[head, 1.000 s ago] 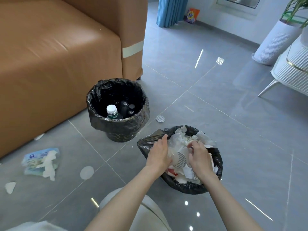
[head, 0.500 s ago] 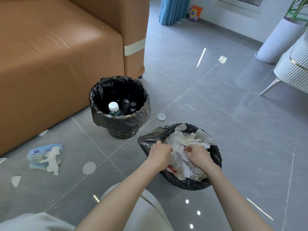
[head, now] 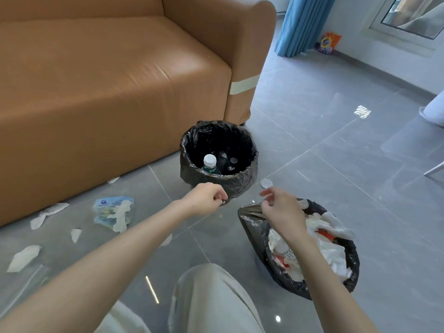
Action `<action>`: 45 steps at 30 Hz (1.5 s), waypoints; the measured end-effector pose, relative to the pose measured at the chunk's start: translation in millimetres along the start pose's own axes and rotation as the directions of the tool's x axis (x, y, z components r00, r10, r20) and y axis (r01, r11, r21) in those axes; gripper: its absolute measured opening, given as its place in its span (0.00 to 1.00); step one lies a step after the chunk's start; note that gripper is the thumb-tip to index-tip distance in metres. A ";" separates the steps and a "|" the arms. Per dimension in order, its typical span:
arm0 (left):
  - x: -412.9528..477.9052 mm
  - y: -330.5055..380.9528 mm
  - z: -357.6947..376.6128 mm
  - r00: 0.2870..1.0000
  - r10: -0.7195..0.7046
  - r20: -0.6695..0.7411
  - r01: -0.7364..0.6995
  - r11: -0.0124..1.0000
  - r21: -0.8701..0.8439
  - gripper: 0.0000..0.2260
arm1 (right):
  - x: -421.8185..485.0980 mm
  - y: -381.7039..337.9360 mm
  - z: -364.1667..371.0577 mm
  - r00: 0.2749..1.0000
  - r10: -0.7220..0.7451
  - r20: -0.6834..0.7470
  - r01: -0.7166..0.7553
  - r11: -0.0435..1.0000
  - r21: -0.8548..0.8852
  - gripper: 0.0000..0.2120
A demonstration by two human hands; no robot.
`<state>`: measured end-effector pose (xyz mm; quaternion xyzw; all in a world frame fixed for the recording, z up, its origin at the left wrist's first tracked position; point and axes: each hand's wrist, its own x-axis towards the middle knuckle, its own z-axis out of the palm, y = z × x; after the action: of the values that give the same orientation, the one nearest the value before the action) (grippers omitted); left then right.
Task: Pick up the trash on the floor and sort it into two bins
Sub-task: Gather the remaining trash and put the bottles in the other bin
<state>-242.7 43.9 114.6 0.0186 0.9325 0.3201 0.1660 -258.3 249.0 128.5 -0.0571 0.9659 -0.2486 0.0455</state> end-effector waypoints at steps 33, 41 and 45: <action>-92.4 -429.5 10.3 0.538 -0.801 -0.261 0.738 0.598 -0.314 0.30 | 120.8 -255.5 411.1 0.644 -0.405 0.649 0.573 0.817 -0.058 0.25; -86.5 -498.3 -2.5 0.485 -0.837 -0.255 0.808 0.540 -0.236 0.32 | 150.4 -280.2 479.4 0.624 -0.383 0.681 0.616 0.778 -0.126 0.26; -83.9 -517.8 -4.9 0.471 -0.835 -0.286 0.825 0.531 -0.192 0.31 | 160.7 -285.9 496.8 0.645 -0.433 0.629 0.654 0.739 -0.163 0.26</action>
<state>-128.0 -382.2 -169.1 -0.4935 0.8331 0.2101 0.1348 -334.4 -257.0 -175.7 -0.4272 0.8733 -0.0327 0.2320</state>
